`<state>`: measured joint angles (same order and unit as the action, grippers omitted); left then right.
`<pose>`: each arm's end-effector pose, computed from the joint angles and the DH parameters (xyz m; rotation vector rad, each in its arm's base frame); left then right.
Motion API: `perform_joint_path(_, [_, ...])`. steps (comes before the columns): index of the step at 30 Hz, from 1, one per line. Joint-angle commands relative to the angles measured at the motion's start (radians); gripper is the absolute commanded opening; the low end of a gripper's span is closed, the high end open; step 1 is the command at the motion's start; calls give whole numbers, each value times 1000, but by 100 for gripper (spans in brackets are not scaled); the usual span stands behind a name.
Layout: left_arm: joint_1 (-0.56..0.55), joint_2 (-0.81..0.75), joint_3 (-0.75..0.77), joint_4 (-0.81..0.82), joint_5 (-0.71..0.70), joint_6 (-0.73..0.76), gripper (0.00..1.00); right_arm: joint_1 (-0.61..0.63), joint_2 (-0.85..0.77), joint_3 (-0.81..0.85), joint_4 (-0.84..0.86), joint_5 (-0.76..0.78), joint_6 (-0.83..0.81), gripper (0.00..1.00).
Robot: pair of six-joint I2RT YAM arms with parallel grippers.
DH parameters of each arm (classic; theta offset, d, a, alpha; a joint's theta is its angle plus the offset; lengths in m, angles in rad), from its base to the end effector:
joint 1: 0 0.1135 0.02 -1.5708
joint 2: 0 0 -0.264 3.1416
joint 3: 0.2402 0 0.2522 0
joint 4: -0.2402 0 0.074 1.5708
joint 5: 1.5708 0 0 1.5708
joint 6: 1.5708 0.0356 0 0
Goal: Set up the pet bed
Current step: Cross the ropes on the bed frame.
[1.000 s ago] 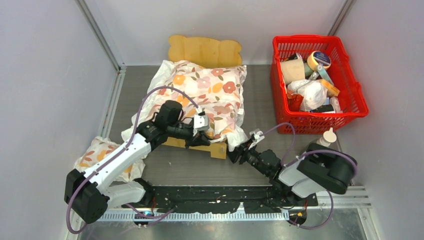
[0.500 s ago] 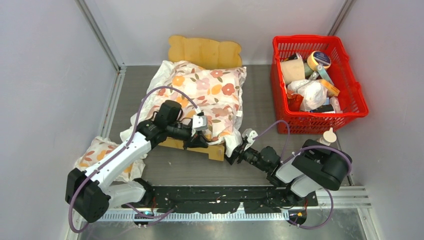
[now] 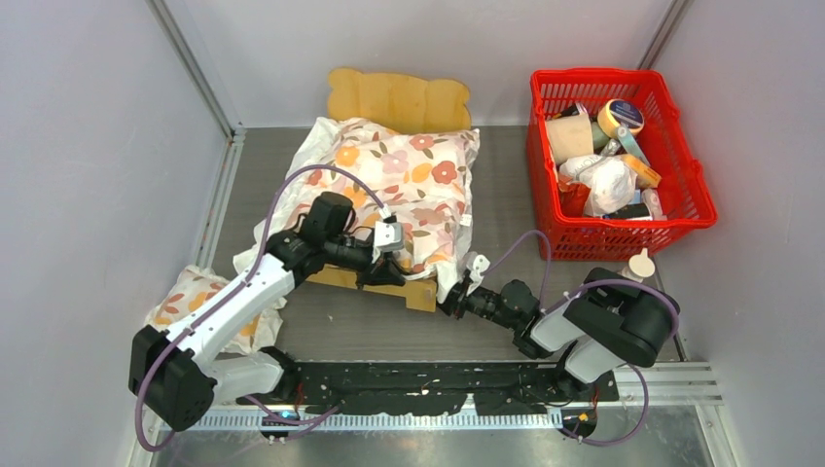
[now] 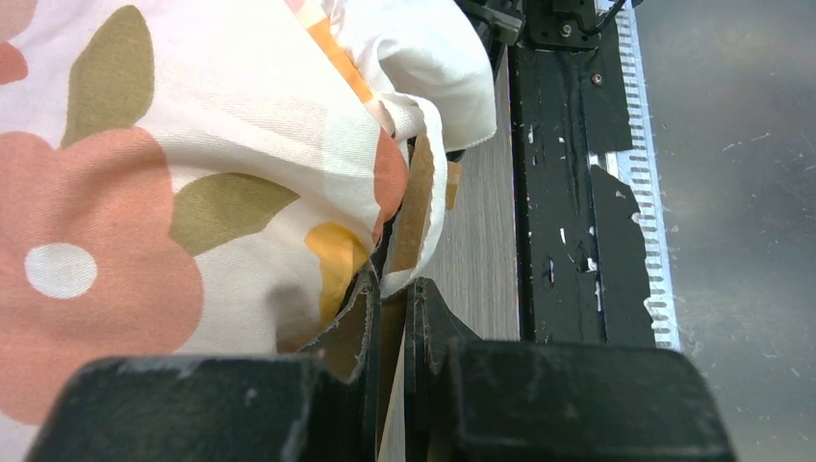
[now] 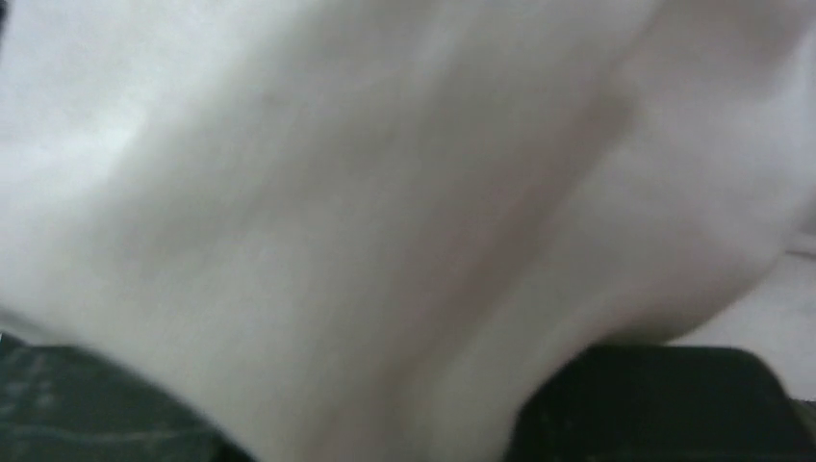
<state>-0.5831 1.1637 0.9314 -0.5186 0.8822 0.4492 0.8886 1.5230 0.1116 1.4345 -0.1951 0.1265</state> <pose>0.1838 -0.1542 0.2920 1.4552 1.6642 -1.0831 0.1298 0.1708 0.1474 -0.7530 1.4433 0.9442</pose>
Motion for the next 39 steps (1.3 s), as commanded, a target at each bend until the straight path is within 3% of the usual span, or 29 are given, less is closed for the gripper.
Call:
perform_joint_path(1, [6,-3,65,124,53,-52,0,12,6,78,185,-70,-3,16])
perform_joint_path(3, [5,-6,62,124,43,-49,0,12,-11,70,185,-48,-7,7])
perform_joint_path(8, [18,-25,50,128,20,-44,0,12,-136,-39,175,70,5,5])
perform_joint_path(11, [21,-32,49,139,21,-52,0,12,-190,-78,61,92,38,5])
perform_joint_path(22, [23,-43,60,130,9,-55,0,12,-90,-162,96,189,138,5])
perform_joint_path(29, [26,-46,64,122,27,-58,0,13,-35,-146,154,151,112,6])
perform_joint_path(30, [26,-44,64,123,35,-58,0,13,-16,-132,177,118,107,10])
perform_joint_path(33, [29,-35,73,111,54,-47,0,12,0,-106,184,60,79,39])
perform_joint_path(39, [63,-32,95,55,53,-16,0,-14,46,-35,184,-23,113,54])
